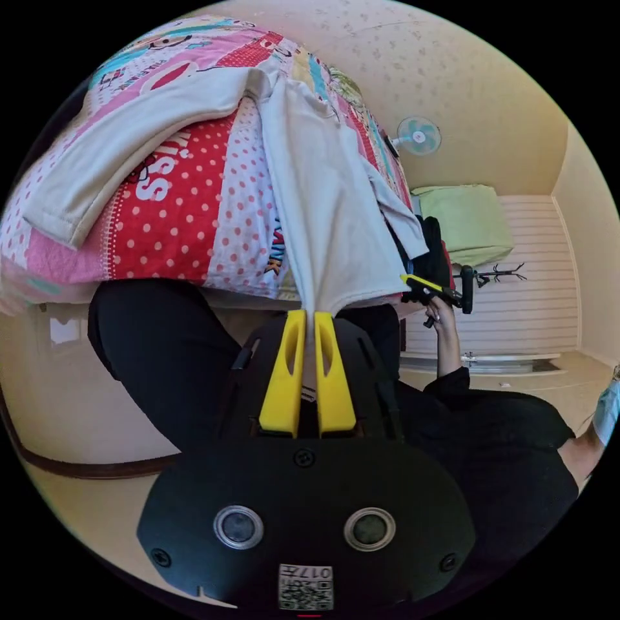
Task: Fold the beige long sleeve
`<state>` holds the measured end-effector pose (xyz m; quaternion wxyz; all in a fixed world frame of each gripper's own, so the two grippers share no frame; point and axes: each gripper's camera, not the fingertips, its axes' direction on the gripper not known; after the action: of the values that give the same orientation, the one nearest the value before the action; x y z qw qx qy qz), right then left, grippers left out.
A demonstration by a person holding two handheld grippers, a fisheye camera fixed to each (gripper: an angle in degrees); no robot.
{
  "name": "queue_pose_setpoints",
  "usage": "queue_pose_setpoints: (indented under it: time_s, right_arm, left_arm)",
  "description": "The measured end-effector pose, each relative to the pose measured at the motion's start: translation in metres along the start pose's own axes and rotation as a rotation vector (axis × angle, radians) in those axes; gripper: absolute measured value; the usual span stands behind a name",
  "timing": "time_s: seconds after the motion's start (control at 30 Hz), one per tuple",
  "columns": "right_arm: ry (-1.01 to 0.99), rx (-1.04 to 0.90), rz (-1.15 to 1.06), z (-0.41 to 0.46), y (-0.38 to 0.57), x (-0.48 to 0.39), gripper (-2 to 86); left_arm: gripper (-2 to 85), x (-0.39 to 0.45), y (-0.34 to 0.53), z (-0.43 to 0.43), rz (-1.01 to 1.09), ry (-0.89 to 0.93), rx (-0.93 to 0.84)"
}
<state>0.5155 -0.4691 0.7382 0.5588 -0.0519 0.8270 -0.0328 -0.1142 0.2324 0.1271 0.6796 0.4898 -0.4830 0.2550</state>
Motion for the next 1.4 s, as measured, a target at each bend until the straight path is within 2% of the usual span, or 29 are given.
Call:
queue_pose_setpoints:
  time_s: [0.1,0.23,0.33,0.4,0.5,0.57,0.7,0.8,0.93,1.03,1.1,1.17,1.33,1.4]
  right_arm:
    - [0.082,0.027,-0.005,-0.029,0.046,-0.003,3.4]
    - [0.051,-0.120,0.013,0.014,0.088,0.004,2.6]
    - [0.033,-0.237,0.102,0.040,0.095,0.014,1.7]
    - [0.103,-0.189,0.100,0.032,0.096,0.011,1.5]
    - [0.226,-0.097,0.043,0.014,0.086,-0.004,1.4]
    - [0.298,-0.041,-0.011,0.002,0.071,-0.017,1.5]
    - [0.326,0.051,-0.040,-0.015,0.048,-0.035,1.3]
    - [0.313,0.057,-0.061,-0.022,0.036,-0.047,1.2]
    - [0.242,0.096,-0.062,-0.027,0.043,-0.053,1.3]
    - [0.103,0.093,-0.026,-0.022,0.048,-0.045,2.5]
    - [0.002,0.087,-0.004,-0.018,0.048,-0.039,3.8]
    - [-0.101,0.095,0.011,-0.017,0.047,-0.034,5.4]
    - [-0.181,0.187,0.026,-0.036,0.044,-0.028,6.7]
    - [-0.180,0.232,0.028,-0.047,0.043,-0.027,6.7]
  left_arm:
    - [2.4,0.011,0.006,-0.009,0.047,-0.033,-0.192]
    - [4.9,-0.012,0.009,-0.005,-0.044,-0.021,-0.280]
    - [11.0,-0.045,0.016,-0.050,-0.199,0.058,-0.066]
    - [13.4,-0.080,0.029,-0.104,-0.340,0.159,0.263]
    - [13.6,-0.121,0.035,-0.147,-0.492,0.134,0.527]
    - [13.4,-0.140,0.026,-0.156,-0.559,0.091,0.572]
    - [6.4,-0.168,0.002,-0.162,-0.637,0.139,0.567]
    - [5.7,-0.154,0.009,-0.193,-0.522,0.161,0.588]
    - [5.5,-0.137,0.058,-0.251,-0.522,-0.066,0.674]
    - [6.9,-0.163,0.108,-0.271,-0.660,-0.167,0.754]
    - [13.6,-0.198,0.144,-0.264,-0.730,-0.024,0.835]
    - [16.3,-0.221,0.159,-0.246,-0.780,0.104,0.853]
    - [16.8,-0.264,0.157,-0.188,-0.832,0.358,0.868]
    - [16.2,-0.288,0.150,-0.160,-0.858,0.511,0.916]
